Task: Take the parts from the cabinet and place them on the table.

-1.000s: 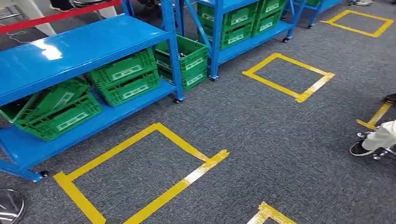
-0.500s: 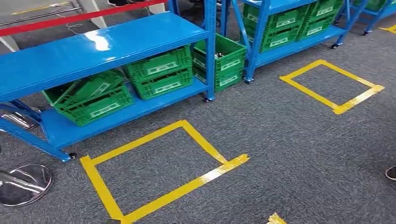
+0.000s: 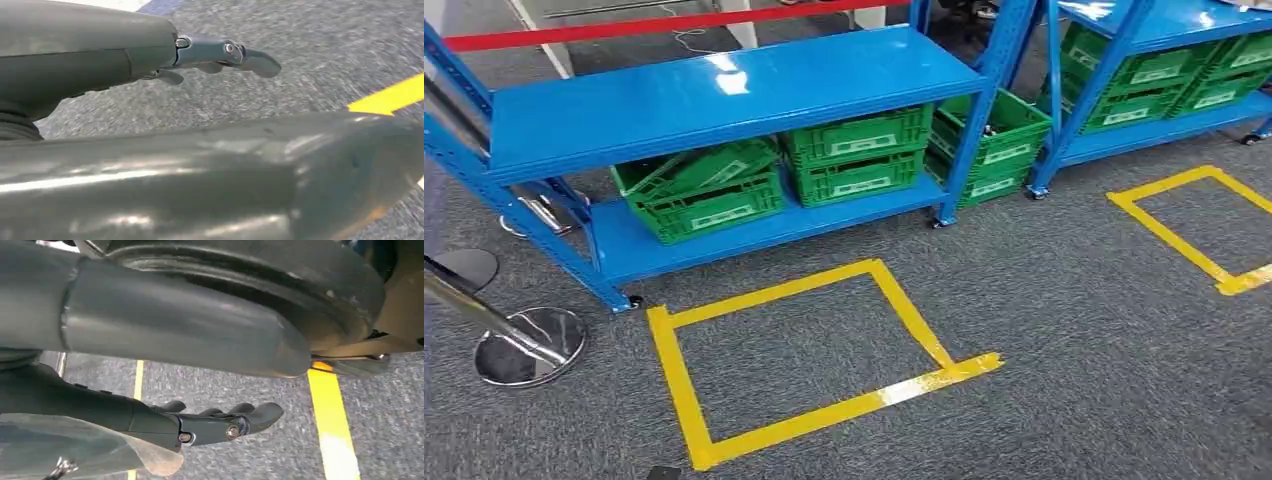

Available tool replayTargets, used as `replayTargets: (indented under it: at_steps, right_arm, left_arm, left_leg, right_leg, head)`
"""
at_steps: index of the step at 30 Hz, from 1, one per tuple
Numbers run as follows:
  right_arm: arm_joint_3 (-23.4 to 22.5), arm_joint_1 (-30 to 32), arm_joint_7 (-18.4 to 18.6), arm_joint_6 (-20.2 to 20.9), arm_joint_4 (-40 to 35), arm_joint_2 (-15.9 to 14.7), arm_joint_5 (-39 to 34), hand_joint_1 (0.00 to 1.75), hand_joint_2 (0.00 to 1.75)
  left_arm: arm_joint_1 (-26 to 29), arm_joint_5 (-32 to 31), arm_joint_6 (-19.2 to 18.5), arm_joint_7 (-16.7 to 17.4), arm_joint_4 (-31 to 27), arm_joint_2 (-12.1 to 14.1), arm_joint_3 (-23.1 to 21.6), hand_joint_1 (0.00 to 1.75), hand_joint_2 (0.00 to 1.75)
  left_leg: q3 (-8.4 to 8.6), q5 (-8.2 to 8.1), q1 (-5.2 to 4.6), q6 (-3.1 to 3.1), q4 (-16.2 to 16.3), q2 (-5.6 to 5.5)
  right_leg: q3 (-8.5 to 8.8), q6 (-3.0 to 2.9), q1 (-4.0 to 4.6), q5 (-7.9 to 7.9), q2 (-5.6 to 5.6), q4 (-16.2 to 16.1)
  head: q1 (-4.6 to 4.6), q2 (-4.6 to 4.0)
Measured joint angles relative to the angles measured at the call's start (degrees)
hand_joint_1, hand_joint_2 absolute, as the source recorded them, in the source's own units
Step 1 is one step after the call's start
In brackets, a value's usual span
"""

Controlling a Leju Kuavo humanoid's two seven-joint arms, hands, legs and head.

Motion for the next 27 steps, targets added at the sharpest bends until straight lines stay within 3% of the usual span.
replayTargets:
  at_steps: [1,2,3,6,7,9,10,12,13,14,15,17,18,21,23,24,27]
  right_arm:
    - [0.02,-0.02,0.04,0.04,0.00,-0.07,0.02,0.00,0.00]
    - [0.06,0.03,0.11,0.24,0.02,-0.07,0.02,0.00,0.00]
    - [0.13,0.04,0.15,0.44,0.18,-0.07,0.02,0.00,0.00]
    - [0.37,-0.05,0.31,0.61,0.18,-0.20,0.07,0.00,0.00]
    - [0.44,-0.10,0.29,0.61,0.17,-0.18,0.02,0.00,0.00]
    - [0.50,-0.17,0.20,0.59,0.17,-0.20,-0.04,0.00,0.00]
    - [0.50,-0.04,0.15,0.13,0.18,-0.20,-0.53,0.00,0.00]
    - [0.44,0.18,0.00,-0.53,0.17,-0.20,-1.77,0.00,0.00]
    - [0.35,0.15,0.00,-0.68,0.17,-0.20,-2.19,0.00,0.00]
    - [0.28,0.08,-0.02,-0.72,0.18,-0.22,-2.32,0.00,0.00]
    - [0.22,-0.01,-0.07,-0.79,0.17,-0.22,-2.43,0.00,0.00]
    - [0.13,-0.13,-0.18,-0.87,0.18,-0.20,-2.56,0.00,0.00]
    - [0.07,-0.19,-0.20,-0.85,0.20,-0.18,-2.58,0.00,0.00]
    - [-0.04,-0.19,-0.22,-0.85,0.17,-0.18,-2.67,0.00,0.00]
    - [-0.04,-0.25,-0.24,-0.83,0.17,-0.18,-2.64,0.00,0.00]
    - [-0.09,-0.26,-0.28,-0.87,0.18,-0.18,-2.64,0.00,0.00]
    - [-0.13,-0.20,-0.09,-1.01,0.18,-0.18,-2.51,0.00,0.00]
  left_arm:
    - [-0.04,-0.09,0.00,0.02,-0.02,-0.02,0.00,0.00,0.00]
    - [-0.07,-0.11,0.00,0.02,0.00,0.00,0.00,0.00,0.00]
    - [-0.28,-0.13,0.02,0.09,0.00,0.00,0.00,0.00,0.00]
    - [0.01,-0.26,0.04,0.35,0.00,0.04,0.00,0.00,0.00]
    - [0.15,-0.26,0.04,0.37,0.00,0.09,0.00,0.00,0.00]
    - [0.11,-0.35,0.02,0.37,0.00,0.07,0.00,0.00,0.00]
    - [-0.08,-0.35,0.02,0.37,0.00,0.07,0.00,0.00,0.00]
    - [-0.21,-0.26,0.02,0.24,0.00,0.07,0.00,0.00,0.00]
    - [-0.07,-0.24,0.02,0.17,0.00,0.07,0.02,0.00,0.00]
    - [0.13,-0.18,0.02,0.13,0.00,0.07,0.02,0.00,0.00]
    - [0.22,-0.07,0.02,0.02,0.00,0.09,0.04,0.00,0.00]
    - [0.21,-0.07,0.02,-0.09,0.00,0.09,0.04,0.00,0.00]
    - [0.14,-0.07,0.02,-0.09,0.00,0.13,0.04,0.00,0.00]
    - [0.12,-0.07,0.02,-0.20,0.00,0.11,0.04,0.00,0.00]
    - [0.32,0.02,0.02,-0.20,0.00,0.11,0.07,0.00,0.00]
    - [0.21,0.04,0.02,-0.20,0.00,0.09,0.07,0.00,0.00]
    - [0.07,0.11,0.00,-0.17,0.00,0.02,0.07,0.00,0.00]
  left_leg:
    - [0.05,-0.18,0.11,-0.28,0.21,-0.81]
    - [-0.13,-0.42,0.16,-0.67,0.46,-1.47]
    - [-0.53,-0.67,-0.21,-1.07,1.26,-2.31]
    - [-0.94,-0.10,0.35,-1.98,0.79,-4.03]
    - [-1.16,-0.22,0.34,-2.18,0.97,-4.55]
    - [-2.54,-2.78,0.01,-2.76,4.45,1.31]
    - [-4.66,-5.28,0.12,-3.03,9.07,2.68]
    - [-8.58,-8.60,0.35,-3.26,17.55,3.35]
    - [-9.16,-8.42,0.44,-3.31,18.77,3.38]
    - [-8.41,-6.78,0.50,-3.29,17.38,3.38]
    - [-6.53,-4.19,0.50,-3.12,13.52,3.39]
    - [-1.42,0.60,0.38,-2.38,2.95,3.74]
    - [-0.69,-0.57,0.00,-2.19,1.74,4.08]
    - [-0.74,-0.72,-0.19,-1.82,1.13,3.87]
    - [-0.05,-0.13,0.40,-1.02,-0.17,3.81]
    - [0.07,-0.07,0.40,-0.63,-0.30,3.79]
    - [-0.01,-0.20,0.29,-0.26,-0.25,3.71]
  right_leg:
    - [2.03,0.18,-0.25,3.01,1.07,-5.06]
    - [3.56,0.40,-0.82,4.36,4.37,-9.16]
    - [4.45,0.17,-0.92,3.43,5.58,-10.74]
    - [4.91,-1.02,-0.35,3.45,3.93,-10.25]
    - [5.05,-1.53,-0.75,3.68,3.11,-10.65]
    - [5.35,-2.39,-0.60,3.68,1.80,-10.90]
    - [5.37,-2.54,-0.44,3.60,0.86,-10.90]
    - [5.41,-2.75,-0.30,3.42,-0.62,-10.88]
    - [5.45,-2.80,-0.29,3.37,-1.00,-10.88]
    - [5.54,-2.75,-0.29,3.32,-1.25,-10.88]
    - [5.71,-2.71,-0.28,3.24,-1.36,-10.88]
    - [6.16,-2.41,-0.27,2.98,-1.54,-10.90]
    - [5.94,-2.11,0.03,2.78,-1.61,-10.84]
    - [6.09,-1.14,-0.06,2.91,-1.84,-11.07]
    - [5.93,-0.45,-0.16,2.34,-1.38,-10.78]
    - [5.09,-0.41,-0.10,0.98,-0.88,-8.91]
    - [-1.39,-0.05,-0.17,-4.37,-0.33,3.64]
  head:
    - [0.04,0.00]
    - [0.11,0.00]
    - [0.06,0.02]
    - [0.00,0.00]
    - [-0.02,0.02]
    - [-0.66,0.00]
    - [-0.72,0.02]
    - [-0.72,0.00]
    - [-0.74,0.00]
    - [-0.74,0.00]
    - [-0.77,0.02]
    - [-0.77,0.02]
    - [-0.70,0.00]
    - [-0.72,0.00]
    - [-0.68,0.02]
    - [-0.46,0.00]
    - [-0.35,0.02]
